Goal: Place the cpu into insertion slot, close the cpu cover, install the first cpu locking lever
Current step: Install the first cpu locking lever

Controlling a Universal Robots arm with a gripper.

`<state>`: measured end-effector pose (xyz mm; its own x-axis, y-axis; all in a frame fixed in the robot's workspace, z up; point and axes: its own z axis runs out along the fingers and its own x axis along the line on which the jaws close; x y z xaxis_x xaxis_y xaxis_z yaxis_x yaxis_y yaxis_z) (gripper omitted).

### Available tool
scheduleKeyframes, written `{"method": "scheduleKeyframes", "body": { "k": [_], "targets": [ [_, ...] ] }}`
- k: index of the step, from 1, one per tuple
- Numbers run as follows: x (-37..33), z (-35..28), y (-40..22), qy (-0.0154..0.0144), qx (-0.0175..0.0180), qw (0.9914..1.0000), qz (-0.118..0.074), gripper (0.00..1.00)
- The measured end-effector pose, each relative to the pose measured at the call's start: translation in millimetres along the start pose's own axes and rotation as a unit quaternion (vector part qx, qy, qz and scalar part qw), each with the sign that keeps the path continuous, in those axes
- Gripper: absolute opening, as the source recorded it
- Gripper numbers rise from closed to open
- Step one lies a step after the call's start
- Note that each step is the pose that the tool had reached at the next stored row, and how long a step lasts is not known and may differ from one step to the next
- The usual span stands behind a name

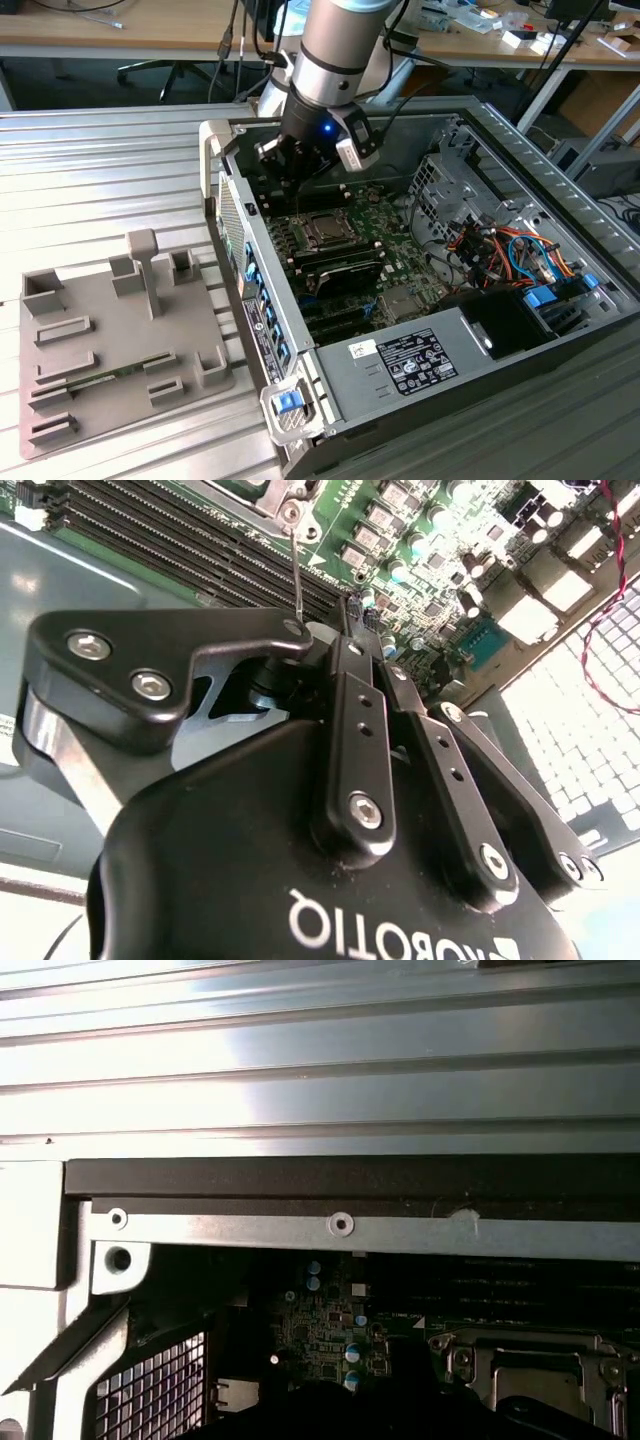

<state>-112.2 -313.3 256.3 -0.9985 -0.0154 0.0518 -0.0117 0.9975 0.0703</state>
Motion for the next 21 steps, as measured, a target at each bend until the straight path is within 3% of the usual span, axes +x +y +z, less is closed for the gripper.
{"method": "scheduleKeyframes", "body": {
  "k": [5, 21],
  "targets": [
    [-10.0, 1.1, -0.2, 0.0012, 0.0009, 0.99985, -0.017, 0.11],
    [-23.8, 2.1, -0.2, 0.0018, 0.0014, 0.99966, -0.026, 0.11]
  ]
}}
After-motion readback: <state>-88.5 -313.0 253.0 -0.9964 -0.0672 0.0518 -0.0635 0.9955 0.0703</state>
